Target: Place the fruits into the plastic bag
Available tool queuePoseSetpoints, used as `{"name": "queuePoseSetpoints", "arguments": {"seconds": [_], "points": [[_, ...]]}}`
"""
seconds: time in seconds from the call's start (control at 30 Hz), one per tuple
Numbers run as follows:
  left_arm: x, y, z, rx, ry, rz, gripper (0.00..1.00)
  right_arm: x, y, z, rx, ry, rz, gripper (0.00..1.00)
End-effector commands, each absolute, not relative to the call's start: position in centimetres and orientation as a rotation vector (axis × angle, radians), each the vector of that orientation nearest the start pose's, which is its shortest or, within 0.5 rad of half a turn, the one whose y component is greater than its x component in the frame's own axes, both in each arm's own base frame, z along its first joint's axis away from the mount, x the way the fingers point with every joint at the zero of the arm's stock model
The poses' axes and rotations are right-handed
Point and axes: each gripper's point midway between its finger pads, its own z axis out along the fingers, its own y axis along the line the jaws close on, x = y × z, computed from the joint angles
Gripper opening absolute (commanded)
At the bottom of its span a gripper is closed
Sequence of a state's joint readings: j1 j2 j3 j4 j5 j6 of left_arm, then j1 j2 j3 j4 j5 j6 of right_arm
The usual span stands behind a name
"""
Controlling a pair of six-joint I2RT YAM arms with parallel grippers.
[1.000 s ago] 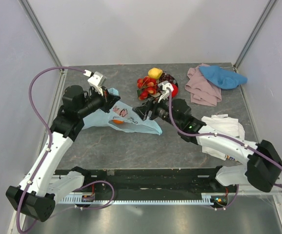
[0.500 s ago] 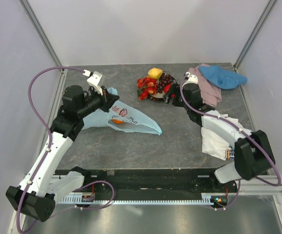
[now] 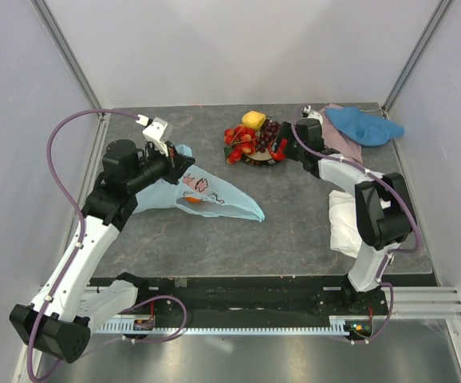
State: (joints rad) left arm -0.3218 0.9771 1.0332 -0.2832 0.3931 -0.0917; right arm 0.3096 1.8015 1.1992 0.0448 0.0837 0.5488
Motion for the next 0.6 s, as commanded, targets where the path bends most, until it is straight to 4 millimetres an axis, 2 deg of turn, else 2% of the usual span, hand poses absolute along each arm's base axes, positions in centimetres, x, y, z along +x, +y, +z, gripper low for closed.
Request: {"name": "queuePoseSetpoints", "arguments": {"seconds": [0.0,0.17,0.57], "points": [[29.5,-16.9,33.7,0.49,1.694,-0.618,0.02,51.0,16.5,13.0,0.355,2.074,0.437,0.96],[29.4,-16.9,33.8,0.491,1.69,-0.617,0.02,51.8,16.5,11.4,0.415,2.087,0.435,0.98],[29.3,-17.2,33.7,0.506,1.69,-0.634,0.02,53.1,15.6,10.2,0.508,2.077,0.423,0.98]]}}
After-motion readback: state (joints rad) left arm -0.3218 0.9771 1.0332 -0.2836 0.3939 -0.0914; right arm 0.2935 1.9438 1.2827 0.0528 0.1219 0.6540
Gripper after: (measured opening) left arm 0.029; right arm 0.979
